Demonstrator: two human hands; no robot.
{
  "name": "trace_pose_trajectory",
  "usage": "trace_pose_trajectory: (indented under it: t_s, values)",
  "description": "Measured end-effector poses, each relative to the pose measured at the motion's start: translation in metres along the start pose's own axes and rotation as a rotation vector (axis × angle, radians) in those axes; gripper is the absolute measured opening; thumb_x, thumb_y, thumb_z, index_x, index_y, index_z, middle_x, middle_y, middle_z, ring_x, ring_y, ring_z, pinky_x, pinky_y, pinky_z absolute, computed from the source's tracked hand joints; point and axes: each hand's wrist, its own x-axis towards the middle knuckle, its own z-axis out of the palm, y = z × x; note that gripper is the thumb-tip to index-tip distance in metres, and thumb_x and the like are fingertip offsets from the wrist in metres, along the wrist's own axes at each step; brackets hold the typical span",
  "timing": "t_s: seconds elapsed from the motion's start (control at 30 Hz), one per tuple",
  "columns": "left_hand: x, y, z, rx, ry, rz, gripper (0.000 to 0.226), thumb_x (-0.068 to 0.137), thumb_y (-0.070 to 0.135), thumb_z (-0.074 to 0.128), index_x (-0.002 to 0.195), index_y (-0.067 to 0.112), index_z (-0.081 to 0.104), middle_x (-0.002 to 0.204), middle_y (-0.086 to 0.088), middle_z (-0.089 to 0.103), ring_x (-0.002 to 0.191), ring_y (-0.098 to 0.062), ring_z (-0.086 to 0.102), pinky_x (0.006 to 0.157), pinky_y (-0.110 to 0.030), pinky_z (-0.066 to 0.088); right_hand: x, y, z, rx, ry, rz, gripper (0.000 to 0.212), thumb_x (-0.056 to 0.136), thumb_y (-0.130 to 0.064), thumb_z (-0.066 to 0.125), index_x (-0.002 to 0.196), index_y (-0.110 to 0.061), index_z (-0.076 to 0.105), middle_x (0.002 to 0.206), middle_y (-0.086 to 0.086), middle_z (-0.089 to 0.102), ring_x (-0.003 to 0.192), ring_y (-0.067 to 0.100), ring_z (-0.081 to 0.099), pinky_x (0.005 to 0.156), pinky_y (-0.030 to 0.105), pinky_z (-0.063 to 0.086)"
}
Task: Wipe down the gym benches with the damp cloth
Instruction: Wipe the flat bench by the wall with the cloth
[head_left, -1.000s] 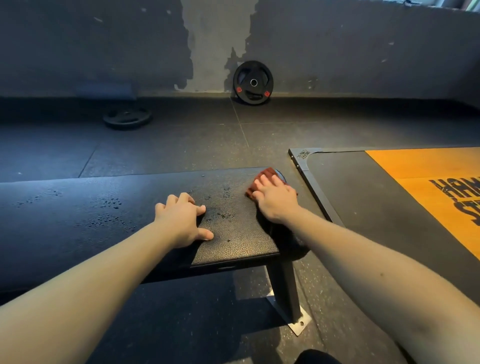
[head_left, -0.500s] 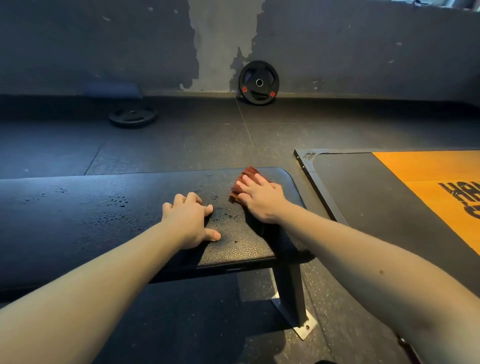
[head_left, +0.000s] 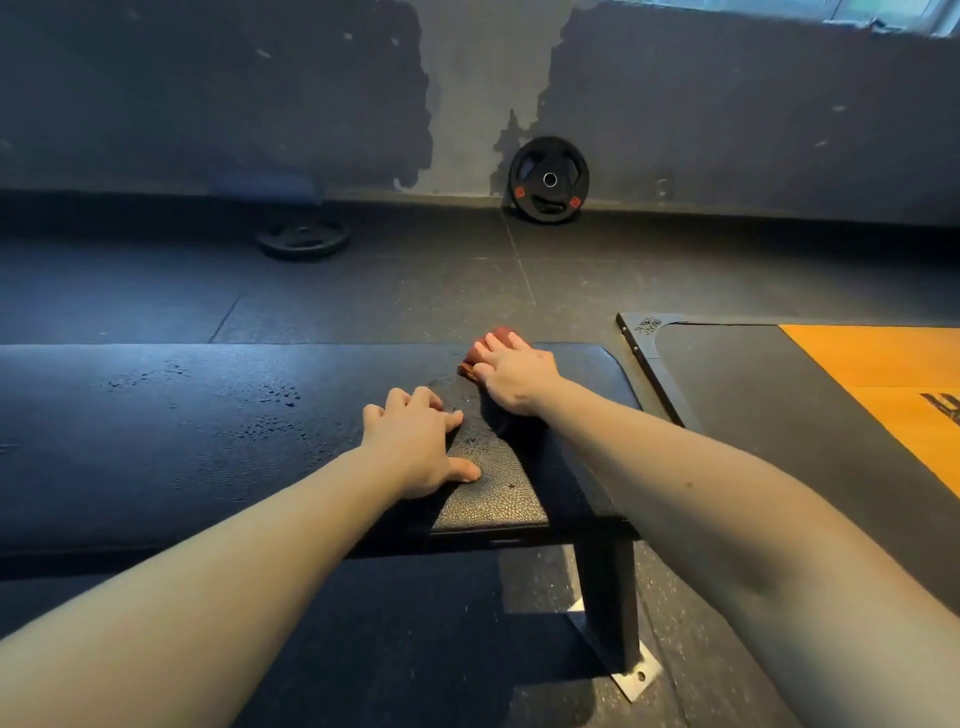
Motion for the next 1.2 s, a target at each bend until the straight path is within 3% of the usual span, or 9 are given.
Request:
trace_pose_trajectory:
  t_s: [0.1,0.23,0.3,0.4,0.63,0.77,0.87,1.07,1.2]
  values:
    - [-0.004,-0.005,0.001,-0.038,0.041,0.010,0.086,0.081,0.082,0.054,0.154,0.041,0.036,0.157,0.005,0.034,0.142,-0.027,0.028,0.110,-0.048,0.030,-0.007,0.049,-0.003,-0.009,0.003,0.112,0.045,0.109,-0.040,0.023,0.146,-0.022,0.042,0.152,0.003,0.036,0.146,0.032,0.028,0.115,0.055,0.033]
    - [-0.016,-0.021,0.003,-0.068,0.106,-0.031,0.071,0.083,0.078,0.056,0.143,0.041,0.050,0.151,0.006,0.043,0.138,-0.026,0.032,0.107,-0.047,0.032,-0.006,0.063,0.000,0.077,-0.010,0.394,0.057,0.107,-0.042,0.019,0.161,-0.024,0.024,0.172,0.003,0.010,0.157,0.039,0.003,0.124,0.062,0.005]
    - [-0.026,-0.032,0.004,-0.084,0.110,-0.072,0.063,0.084,0.075,0.058,0.136,0.040,0.056,0.148,0.006,0.046,0.136,-0.025,0.035,0.106,-0.046,0.032,-0.007,0.034,-0.001,0.119,0.014,0.429,0.065,0.104,-0.054,0.021,0.161,-0.023,0.023,0.172,0.007,0.009,0.156,0.042,-0.001,0.123,0.064,0.001]
    - [-0.046,-0.046,0.010,-0.103,0.111,-0.129,0.063,0.084,0.074,0.058,0.137,0.038,0.057,0.149,0.006,0.045,0.136,-0.025,0.035,0.107,-0.046,0.031,-0.009,-0.013,0.006,0.106,0.019,0.309,0.075,0.100,-0.068,0.024,0.162,-0.025,0.023,0.172,0.009,0.009,0.157,0.042,-0.001,0.124,0.060,0.004]
    - [-0.070,-0.055,0.021,-0.120,0.141,-0.180,0.069,0.088,0.074,0.054,0.147,0.041,0.045,0.155,0.011,0.037,0.140,-0.024,0.030,0.108,-0.045,0.030,-0.051,-0.002,0.004,0.044,0.050,0.045,0.042,0.110,-0.034,0.032,0.147,-0.018,0.044,0.156,0.004,0.037,0.149,0.031,0.025,0.118,0.051,0.029]
    - [-0.071,-0.056,0.030,-0.176,0.175,-0.186,0.067,0.087,0.074,0.054,0.146,0.043,0.047,0.154,0.013,0.037,0.139,-0.023,0.029,0.108,-0.043,0.028,-0.074,0.047,0.007,0.033,0.113,0.223,0.039,0.110,-0.032,0.034,0.141,-0.016,0.051,0.153,0.005,0.040,0.148,0.033,0.026,0.119,0.051,0.027]
    - [-0.071,-0.058,0.033,-0.159,0.190,-0.182,0.066,0.087,0.075,0.053,0.145,0.044,0.048,0.154,0.015,0.037,0.140,-0.022,0.029,0.109,-0.043,0.027,-0.069,0.026,0.016,0.040,0.168,0.309,0.038,0.107,-0.033,0.033,0.133,-0.015,0.054,0.145,0.008,0.046,0.140,0.034,0.035,0.115,0.049,0.030]
    - [-0.067,-0.056,0.033,-0.162,0.173,-0.193,0.068,0.087,0.075,0.054,0.146,0.044,0.047,0.153,0.015,0.037,0.140,-0.022,0.027,0.109,-0.042,0.027,-0.081,-0.068,0.032,0.117,0.173,-0.026,0.041,0.110,-0.035,0.032,0.143,-0.019,0.051,0.158,0.002,0.040,0.151,0.028,0.025,0.121,0.043,0.021]
    - [-0.068,-0.057,0.033,-0.132,0.152,-0.172,0.068,0.089,0.075,0.050,0.149,0.043,0.044,0.155,0.013,0.034,0.140,-0.023,0.026,0.110,-0.044,0.027,-0.102,-0.037,0.011,0.199,0.091,-0.012,0.045,0.112,-0.034,0.034,0.153,-0.022,0.046,0.167,-0.001,0.030,0.154,0.025,0.023,0.122,0.038,0.016]
